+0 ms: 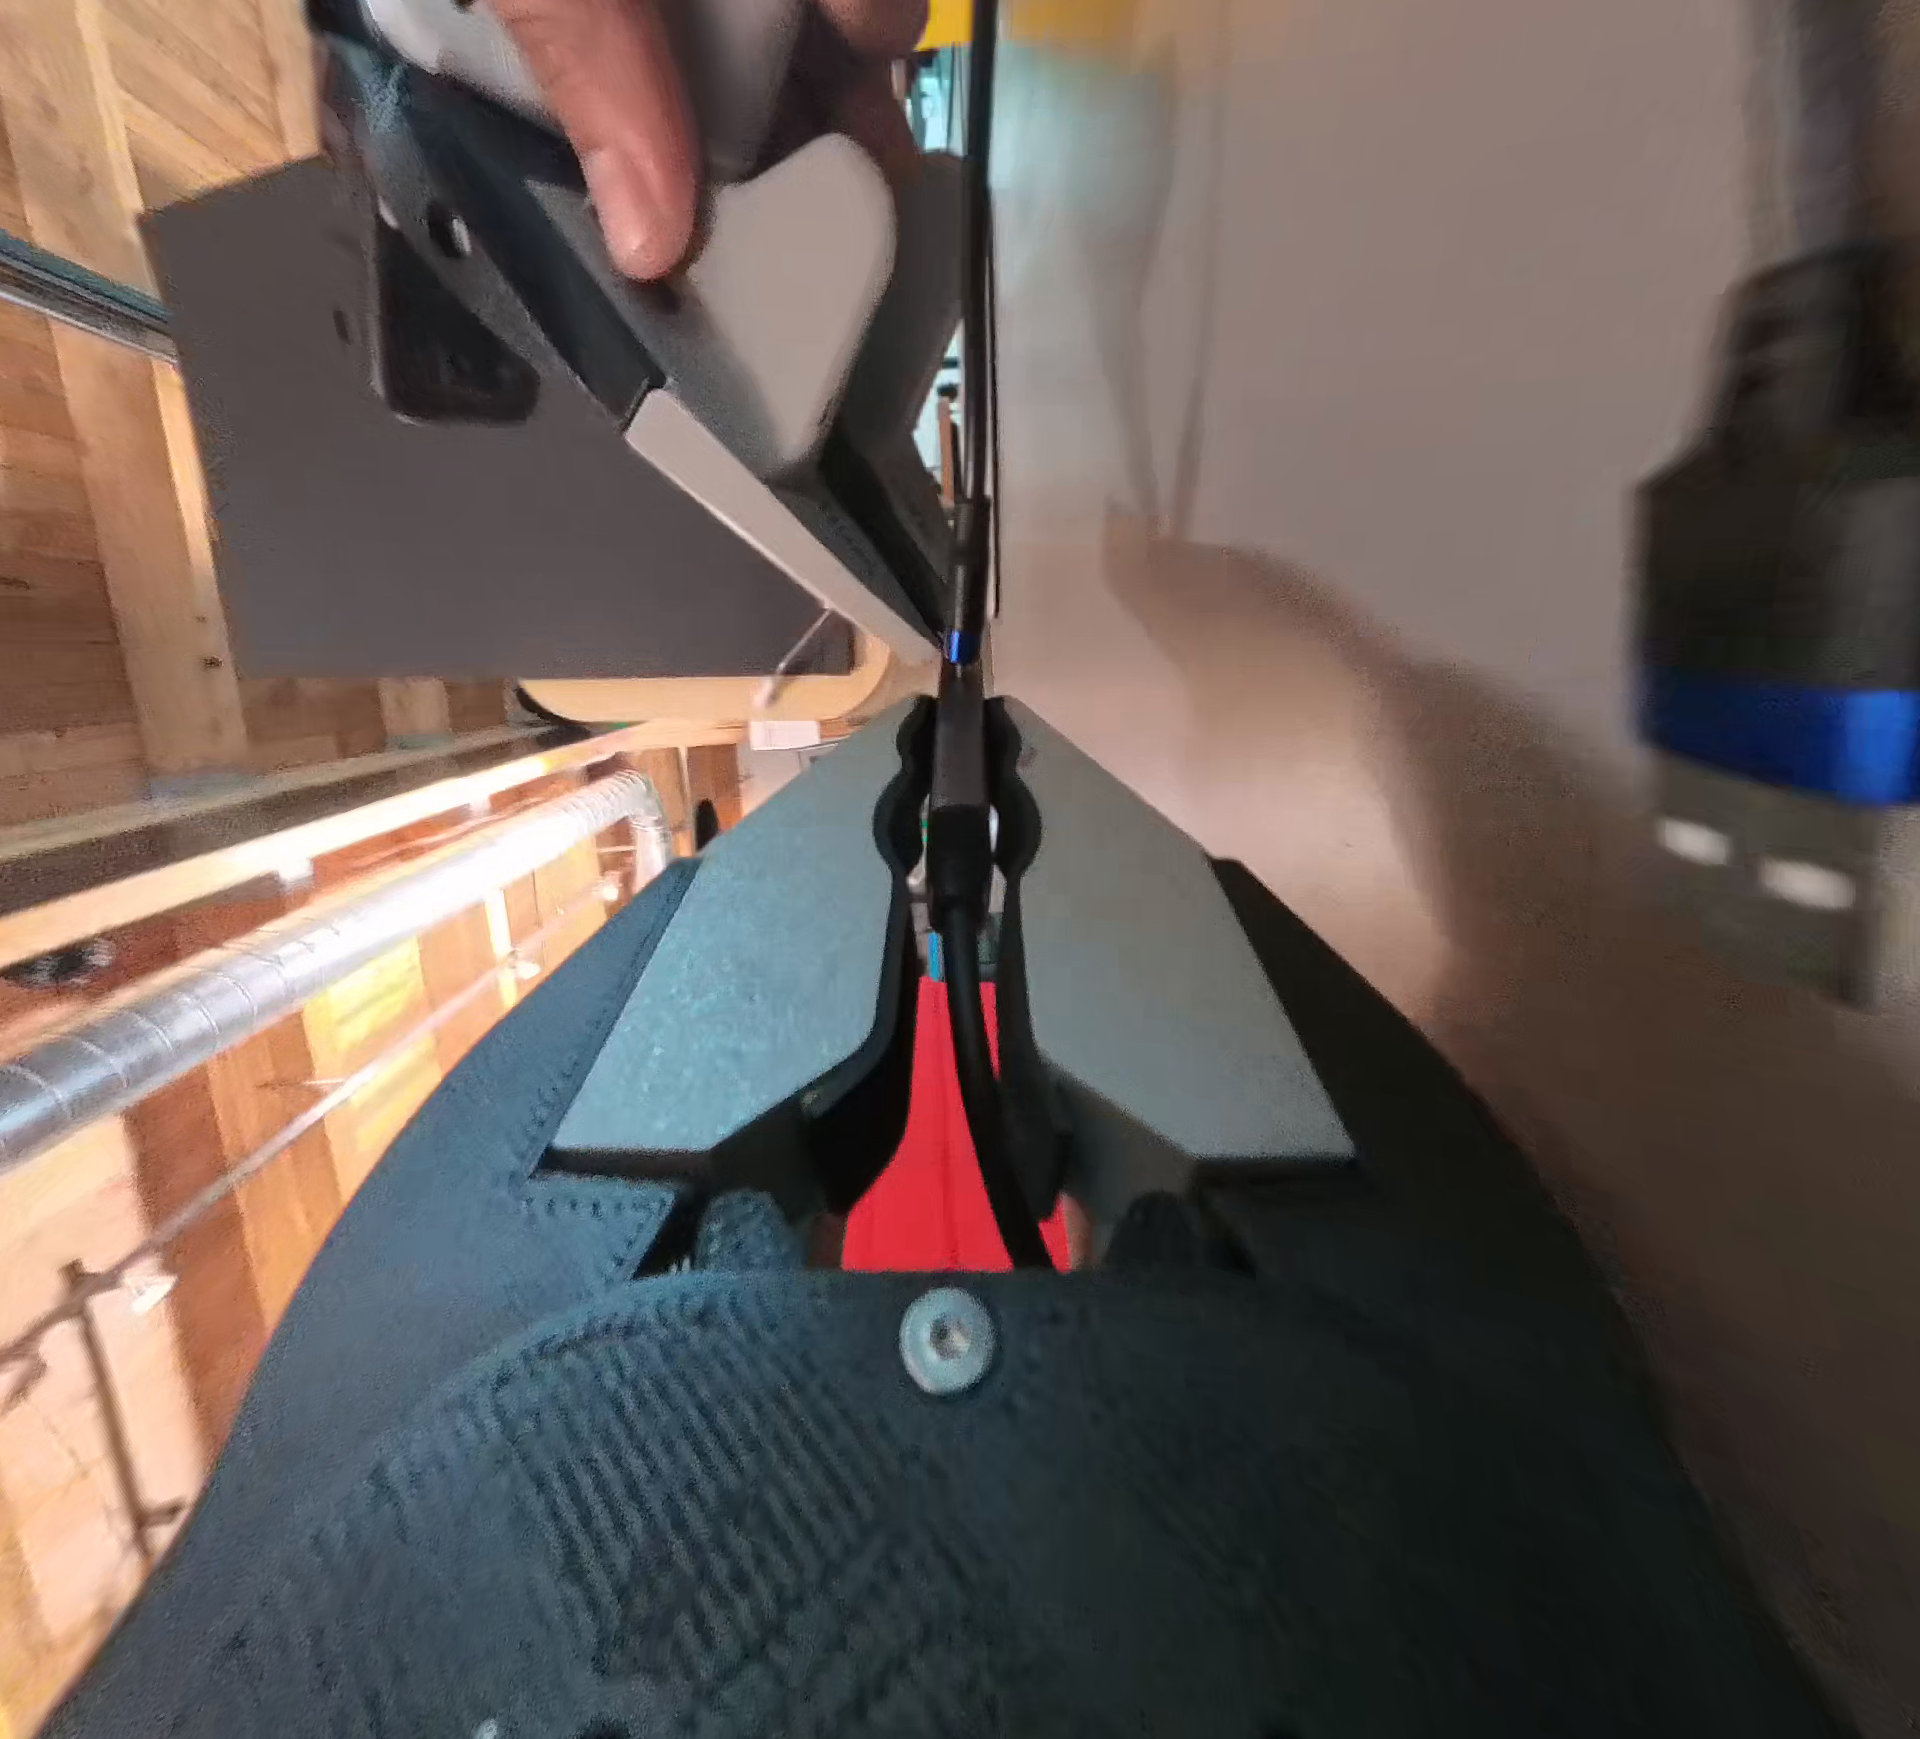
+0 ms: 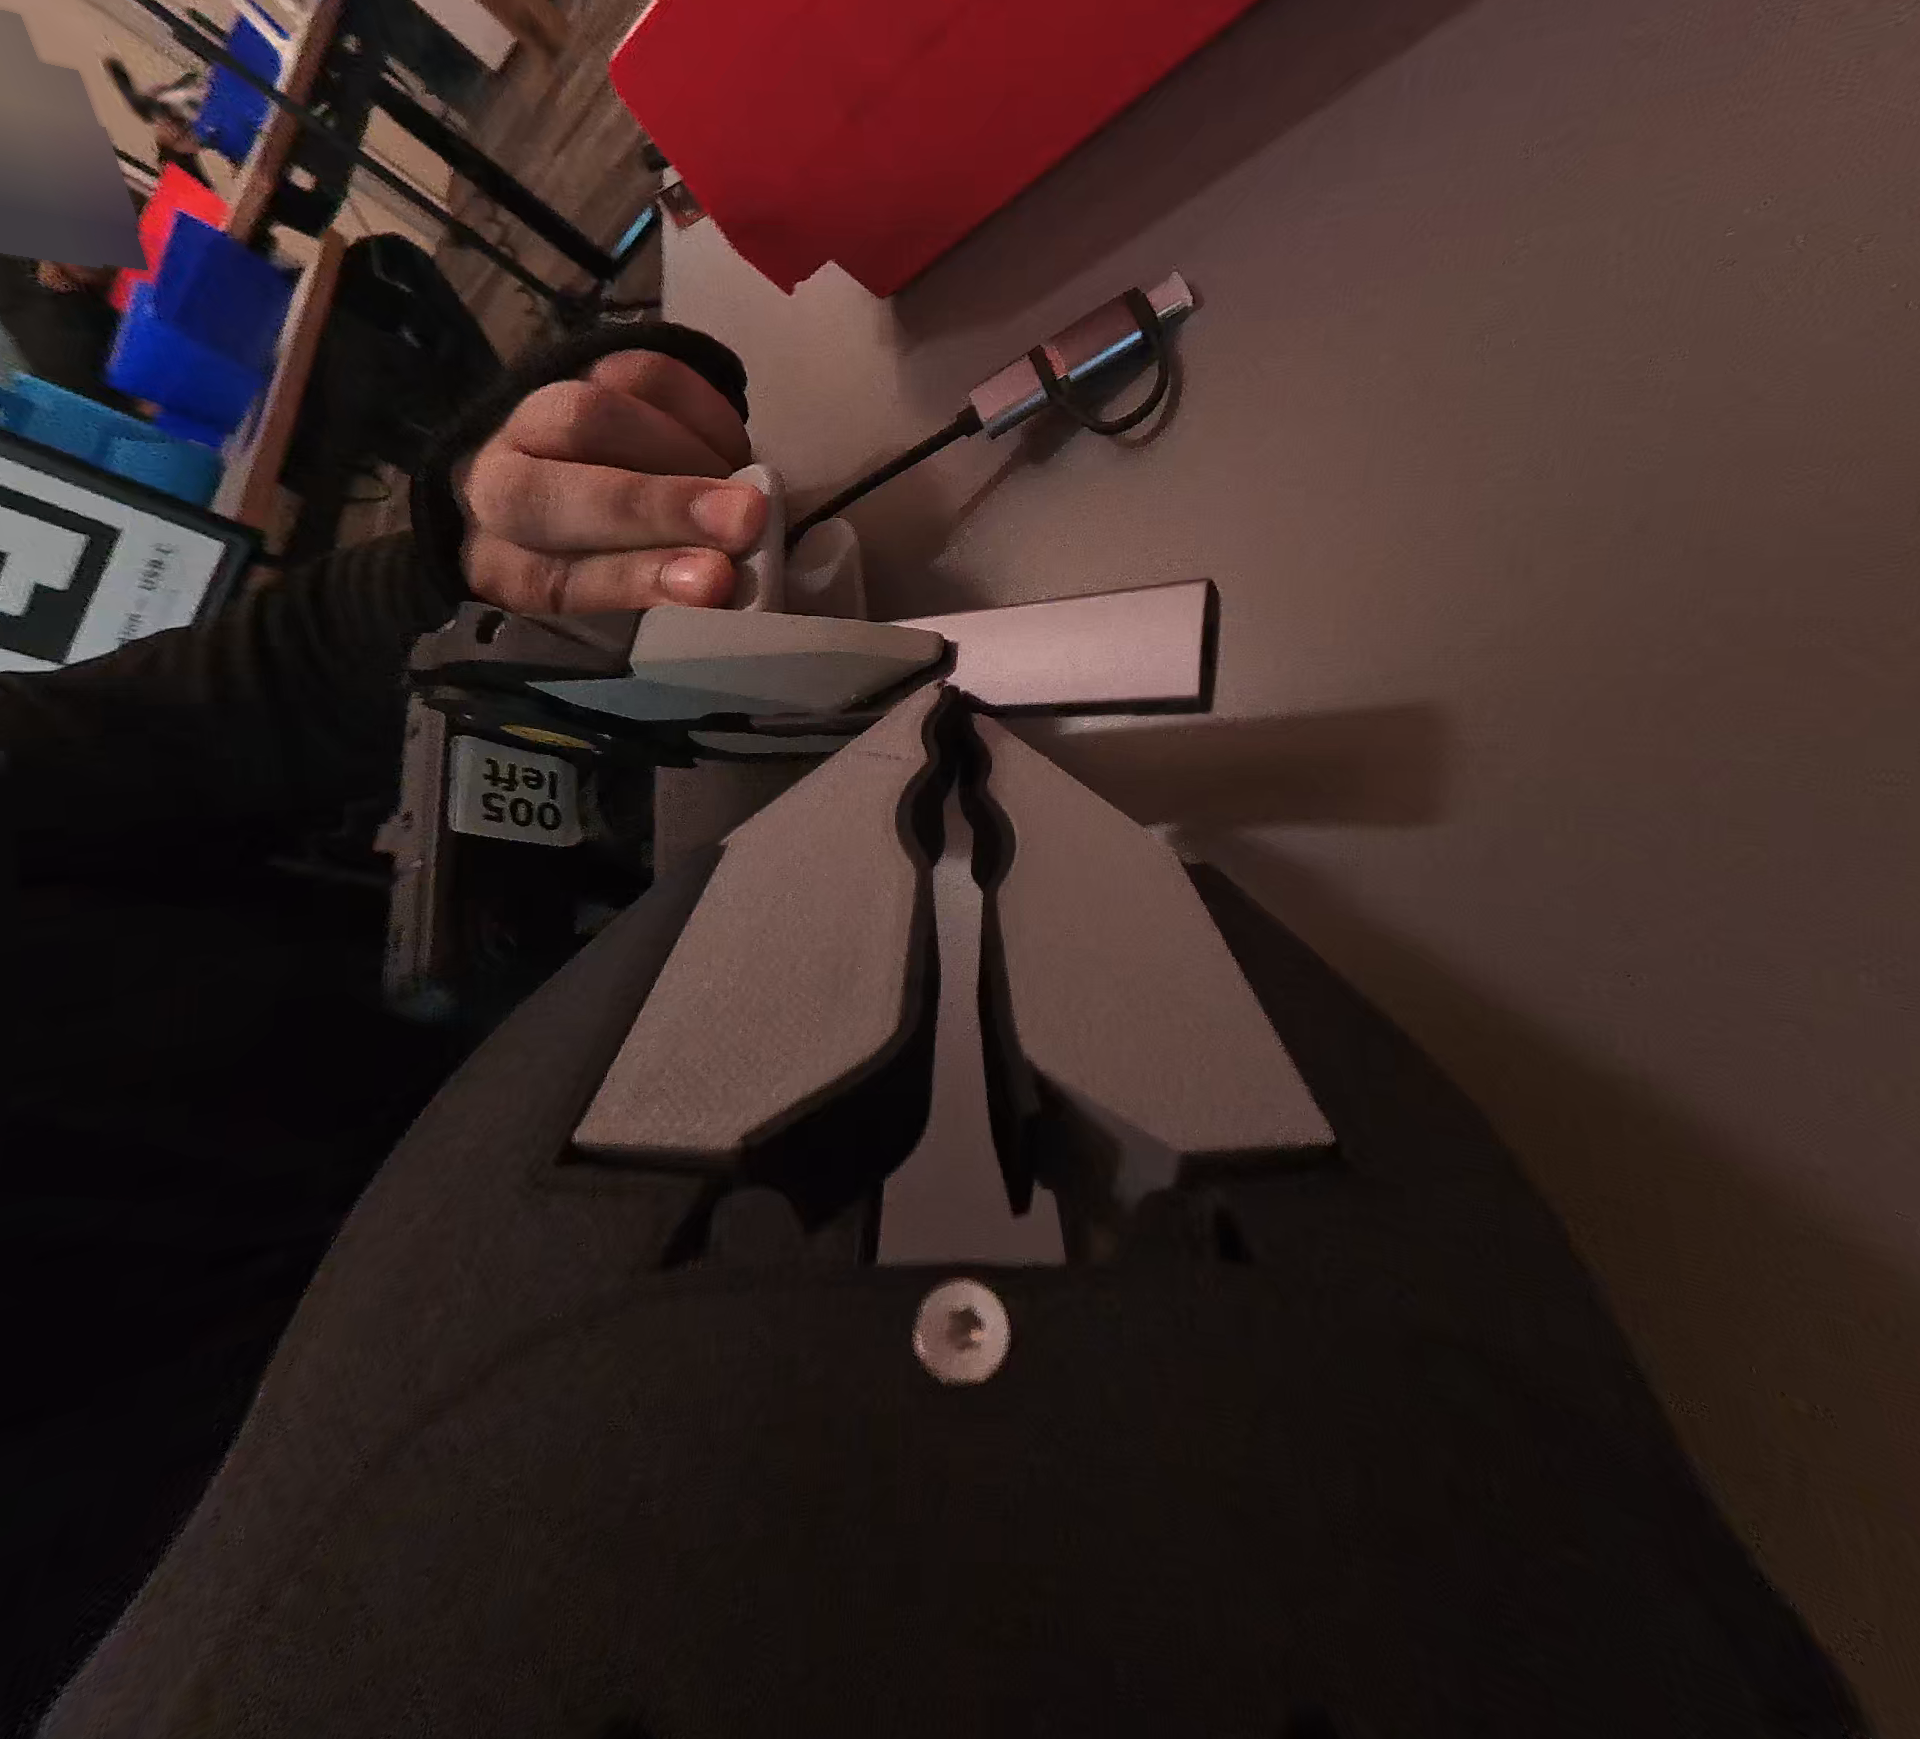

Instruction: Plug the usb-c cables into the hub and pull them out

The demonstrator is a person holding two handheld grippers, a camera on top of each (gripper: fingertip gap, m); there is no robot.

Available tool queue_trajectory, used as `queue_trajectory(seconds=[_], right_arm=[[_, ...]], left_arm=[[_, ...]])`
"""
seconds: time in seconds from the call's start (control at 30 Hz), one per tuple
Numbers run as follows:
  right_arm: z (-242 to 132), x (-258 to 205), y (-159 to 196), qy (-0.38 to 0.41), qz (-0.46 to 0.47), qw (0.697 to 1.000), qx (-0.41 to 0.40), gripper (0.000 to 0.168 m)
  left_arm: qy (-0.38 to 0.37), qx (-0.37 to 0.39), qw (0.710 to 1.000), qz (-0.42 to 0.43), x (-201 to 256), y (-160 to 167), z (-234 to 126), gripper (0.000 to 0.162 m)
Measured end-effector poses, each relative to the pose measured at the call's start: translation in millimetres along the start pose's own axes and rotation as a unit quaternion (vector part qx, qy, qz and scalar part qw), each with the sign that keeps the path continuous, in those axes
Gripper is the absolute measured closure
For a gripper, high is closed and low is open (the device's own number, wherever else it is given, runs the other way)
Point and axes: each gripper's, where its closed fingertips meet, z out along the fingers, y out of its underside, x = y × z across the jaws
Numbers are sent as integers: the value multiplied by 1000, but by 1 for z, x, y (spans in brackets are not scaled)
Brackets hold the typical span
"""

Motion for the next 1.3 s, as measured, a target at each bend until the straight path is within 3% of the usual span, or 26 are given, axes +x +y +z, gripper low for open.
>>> queue_trajectory(seconds=[0.1,0.27,0.4,0.67,0.87,1.3], right_arm=[[-2,-21,-12,-60,8,998,28,168],[-16,-4,-21,78,-98,991,41,168],[-21,-13,-21,81,-135,987,39,151],[-2,10,-3,205,-237,948,-45,154],[7,6,-1,170,-221,960,-39,164],[6,2,-3,142,-202,969,-26,165]], left_arm=[[8,-4,1000,-22,0,3,4,155],[22,-26,999,-19,7,13,7,155],[25,-49,998,-25,8,22,11,155],[10,-72,996,-52,0,35,11,155],[5,-66,996,-52,-2,33,10,155],[4,-59,996,-70,-6,32,7,155]])
